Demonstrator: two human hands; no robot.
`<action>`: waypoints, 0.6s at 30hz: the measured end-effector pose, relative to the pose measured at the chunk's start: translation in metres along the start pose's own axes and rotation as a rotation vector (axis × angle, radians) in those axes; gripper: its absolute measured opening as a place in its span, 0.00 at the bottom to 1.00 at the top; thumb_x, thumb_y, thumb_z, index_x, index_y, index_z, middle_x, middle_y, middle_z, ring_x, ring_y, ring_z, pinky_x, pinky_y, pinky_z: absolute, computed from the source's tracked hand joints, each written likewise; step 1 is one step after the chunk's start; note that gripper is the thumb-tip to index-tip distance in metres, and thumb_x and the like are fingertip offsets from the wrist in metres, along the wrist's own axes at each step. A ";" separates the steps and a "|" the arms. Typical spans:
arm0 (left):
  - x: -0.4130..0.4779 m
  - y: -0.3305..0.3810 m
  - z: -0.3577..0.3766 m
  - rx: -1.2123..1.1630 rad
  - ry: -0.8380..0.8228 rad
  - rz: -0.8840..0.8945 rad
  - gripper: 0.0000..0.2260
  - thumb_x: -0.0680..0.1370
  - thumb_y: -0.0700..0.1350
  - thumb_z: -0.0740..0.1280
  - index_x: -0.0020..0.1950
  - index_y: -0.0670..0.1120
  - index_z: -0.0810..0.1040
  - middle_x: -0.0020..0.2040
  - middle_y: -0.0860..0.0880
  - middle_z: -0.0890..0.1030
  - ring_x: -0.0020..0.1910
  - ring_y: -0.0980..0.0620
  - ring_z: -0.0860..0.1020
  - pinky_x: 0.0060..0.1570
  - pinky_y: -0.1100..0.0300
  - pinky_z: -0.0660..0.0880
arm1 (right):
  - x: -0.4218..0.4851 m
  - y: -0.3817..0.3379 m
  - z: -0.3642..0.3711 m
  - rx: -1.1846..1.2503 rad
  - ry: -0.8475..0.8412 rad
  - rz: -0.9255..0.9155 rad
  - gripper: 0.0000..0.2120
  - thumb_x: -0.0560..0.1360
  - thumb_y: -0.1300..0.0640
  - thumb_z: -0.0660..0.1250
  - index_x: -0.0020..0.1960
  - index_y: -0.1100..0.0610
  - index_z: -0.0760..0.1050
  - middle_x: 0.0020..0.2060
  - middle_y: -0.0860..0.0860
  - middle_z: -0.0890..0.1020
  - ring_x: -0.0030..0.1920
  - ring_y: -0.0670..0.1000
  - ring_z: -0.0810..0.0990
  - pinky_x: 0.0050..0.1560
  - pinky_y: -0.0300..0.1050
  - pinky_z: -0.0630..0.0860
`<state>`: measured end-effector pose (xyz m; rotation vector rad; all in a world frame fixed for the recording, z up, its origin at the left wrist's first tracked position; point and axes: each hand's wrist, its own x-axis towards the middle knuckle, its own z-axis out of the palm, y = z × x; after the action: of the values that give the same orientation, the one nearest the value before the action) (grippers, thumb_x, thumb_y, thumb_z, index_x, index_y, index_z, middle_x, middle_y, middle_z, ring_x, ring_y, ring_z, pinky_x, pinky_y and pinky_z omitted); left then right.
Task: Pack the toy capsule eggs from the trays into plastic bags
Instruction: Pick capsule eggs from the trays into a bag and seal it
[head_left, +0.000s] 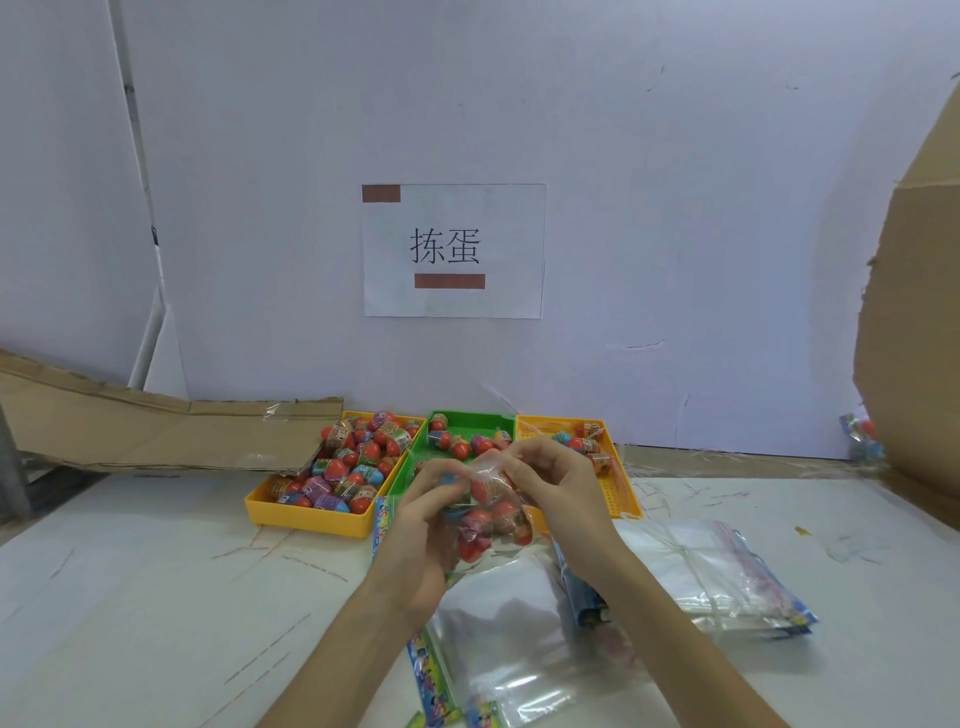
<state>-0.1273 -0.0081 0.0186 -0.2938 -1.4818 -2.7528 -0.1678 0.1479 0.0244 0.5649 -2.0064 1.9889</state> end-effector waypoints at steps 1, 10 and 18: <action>0.000 0.001 0.000 0.009 0.005 0.004 0.05 0.73 0.43 0.68 0.39 0.50 0.83 0.52 0.44 0.85 0.48 0.45 0.84 0.37 0.55 0.81 | 0.000 0.000 -0.001 0.004 -0.011 -0.004 0.09 0.80 0.63 0.68 0.48 0.51 0.85 0.44 0.54 0.86 0.46 0.55 0.84 0.47 0.52 0.83; 0.000 0.002 -0.001 -0.043 -0.011 -0.022 0.08 0.75 0.43 0.67 0.41 0.50 0.85 0.57 0.45 0.85 0.50 0.48 0.85 0.40 0.55 0.83 | 0.002 0.005 -0.003 0.009 -0.032 -0.040 0.14 0.81 0.66 0.65 0.48 0.51 0.85 0.48 0.53 0.86 0.51 0.60 0.83 0.50 0.55 0.82; -0.004 0.004 0.001 0.042 -0.057 -0.068 0.25 0.74 0.47 0.68 0.72 0.53 0.74 0.61 0.49 0.85 0.56 0.50 0.85 0.43 0.56 0.83 | 0.000 0.002 -0.002 0.054 -0.057 -0.059 0.15 0.81 0.67 0.64 0.46 0.51 0.84 0.47 0.53 0.87 0.53 0.52 0.85 0.52 0.50 0.82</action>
<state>-0.1231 -0.0100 0.0222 -0.3296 -1.5900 -2.7835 -0.1692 0.1495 0.0224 0.6930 -1.9493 2.0194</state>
